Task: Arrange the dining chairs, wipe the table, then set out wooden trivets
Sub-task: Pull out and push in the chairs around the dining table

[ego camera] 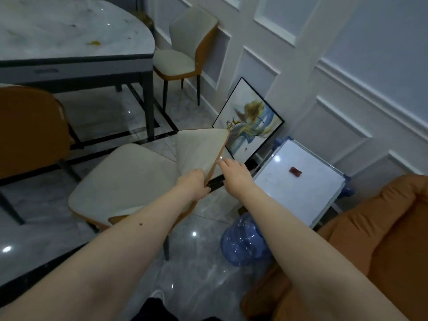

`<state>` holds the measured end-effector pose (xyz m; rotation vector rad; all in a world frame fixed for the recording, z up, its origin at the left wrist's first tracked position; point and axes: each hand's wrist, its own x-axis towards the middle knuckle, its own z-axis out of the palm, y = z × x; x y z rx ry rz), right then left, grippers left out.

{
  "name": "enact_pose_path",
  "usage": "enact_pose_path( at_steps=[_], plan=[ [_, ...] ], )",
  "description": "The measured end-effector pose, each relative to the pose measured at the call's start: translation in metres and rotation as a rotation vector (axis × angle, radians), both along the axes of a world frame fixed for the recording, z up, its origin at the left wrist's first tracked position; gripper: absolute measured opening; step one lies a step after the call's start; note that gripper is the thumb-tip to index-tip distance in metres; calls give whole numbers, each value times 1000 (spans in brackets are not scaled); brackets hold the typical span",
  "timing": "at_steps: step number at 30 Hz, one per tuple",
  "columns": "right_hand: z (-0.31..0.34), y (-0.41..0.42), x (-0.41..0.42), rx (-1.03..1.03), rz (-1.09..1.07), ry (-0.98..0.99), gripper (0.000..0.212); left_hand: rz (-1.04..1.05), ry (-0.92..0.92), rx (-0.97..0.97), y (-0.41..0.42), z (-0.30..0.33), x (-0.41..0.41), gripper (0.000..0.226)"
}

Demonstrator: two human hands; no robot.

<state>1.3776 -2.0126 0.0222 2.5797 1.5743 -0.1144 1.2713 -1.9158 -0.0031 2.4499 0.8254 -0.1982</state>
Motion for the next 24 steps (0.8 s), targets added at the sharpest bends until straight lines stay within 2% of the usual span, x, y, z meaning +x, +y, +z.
enact_pose_path(
  at_steps=[3, 6, 11, 14, 18, 21, 24],
  plan=[
    [-4, 10, 13, -26, 64, -1, 70, 5, 66, 5, -3, -7, 1, 47],
    [-6, 25, 31, -67, 206, -38, 64, 75, 136, -41, -7, -11, 6, 51],
    [-13, 44, 48, -133, 411, -89, 60, 232, 140, -38, -23, -15, 6, 56],
    [-17, 50, 55, -163, 500, -135, 57, 305, 154, 74, -36, -19, 8, 56],
    [-24, 51, 65, -152, 537, -144, 58, 402, 159, 266, -49, -25, 11, 44],
    [-32, 54, 73, -128, 565, -149, 55, 395, 142, 362, -48, -29, 10, 43],
    [-36, 60, 77, -82, 590, -126, 41, 333, 116, 369, -41, -32, 9, 44]
  ],
)
